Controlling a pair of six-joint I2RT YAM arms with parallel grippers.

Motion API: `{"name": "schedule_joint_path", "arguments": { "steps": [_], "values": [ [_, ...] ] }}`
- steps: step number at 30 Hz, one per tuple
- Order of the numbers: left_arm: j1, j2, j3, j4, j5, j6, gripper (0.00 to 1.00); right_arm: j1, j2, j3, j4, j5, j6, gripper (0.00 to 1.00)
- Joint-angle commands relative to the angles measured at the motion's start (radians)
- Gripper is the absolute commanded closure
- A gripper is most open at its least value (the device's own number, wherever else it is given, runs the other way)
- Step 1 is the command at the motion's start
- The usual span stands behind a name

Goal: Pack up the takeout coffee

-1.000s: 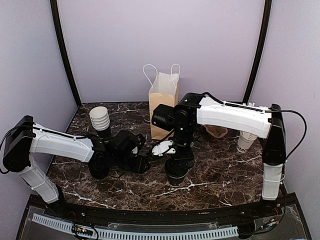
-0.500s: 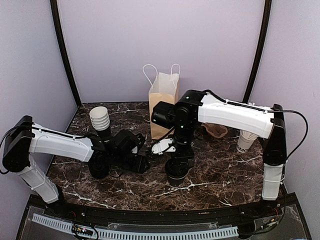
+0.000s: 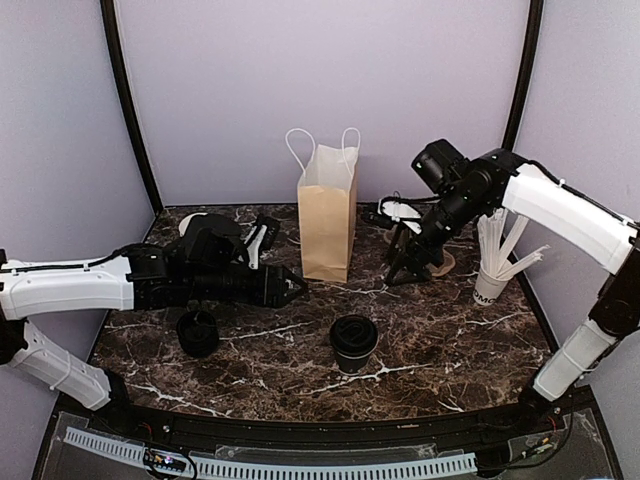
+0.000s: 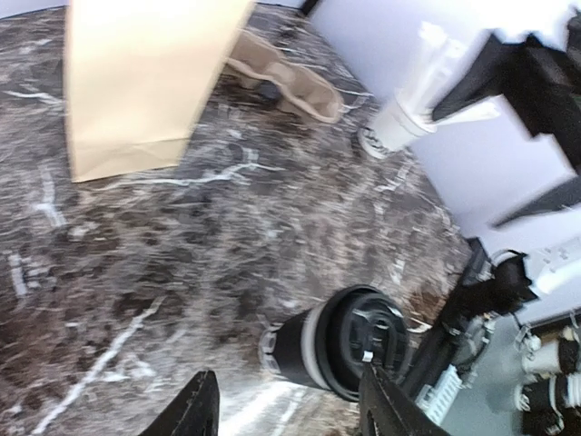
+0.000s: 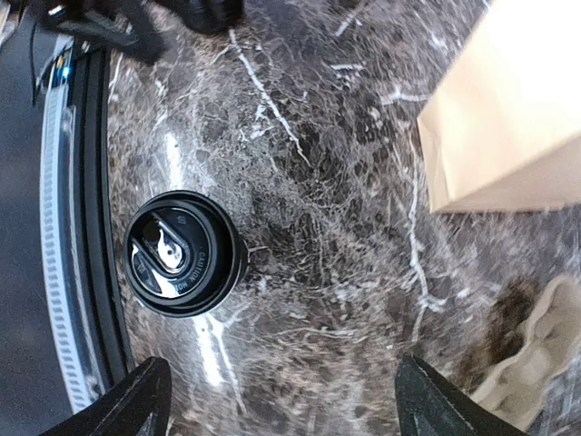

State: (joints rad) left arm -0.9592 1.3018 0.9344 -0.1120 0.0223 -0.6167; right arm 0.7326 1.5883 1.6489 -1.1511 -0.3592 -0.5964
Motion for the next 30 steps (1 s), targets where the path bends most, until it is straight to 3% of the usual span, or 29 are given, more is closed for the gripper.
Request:
{"name": "schedule_joint_path", "arguments": {
  "steps": [1, 7, 14, 26, 30],
  "values": [
    [-0.028, 0.031, -0.005, 0.105, 0.206, -0.020, 0.44, -0.100, -0.027, -0.237, 0.247, -0.278, 0.186, 0.18],
    [-0.060, 0.132, 0.028, 0.098, 0.286, -0.119, 0.47, -0.136, -0.060, -0.461, 0.417, -0.397, 0.357, 0.27],
    [-0.062, 0.189, 0.000, 0.171, 0.296, -0.161, 0.53, -0.137, -0.060, -0.570, 0.501, -0.472, 0.467, 0.32],
    [-0.063, 0.280, 0.042, 0.196, 0.313, -0.147, 0.58, -0.137, 0.012, -0.575, 0.476, -0.568, 0.476, 0.48],
    [-0.062, 0.314, 0.063, 0.176, 0.320, -0.137, 0.58, -0.136, 0.034, -0.572, 0.451, -0.591, 0.460, 0.48]
  ]
}}
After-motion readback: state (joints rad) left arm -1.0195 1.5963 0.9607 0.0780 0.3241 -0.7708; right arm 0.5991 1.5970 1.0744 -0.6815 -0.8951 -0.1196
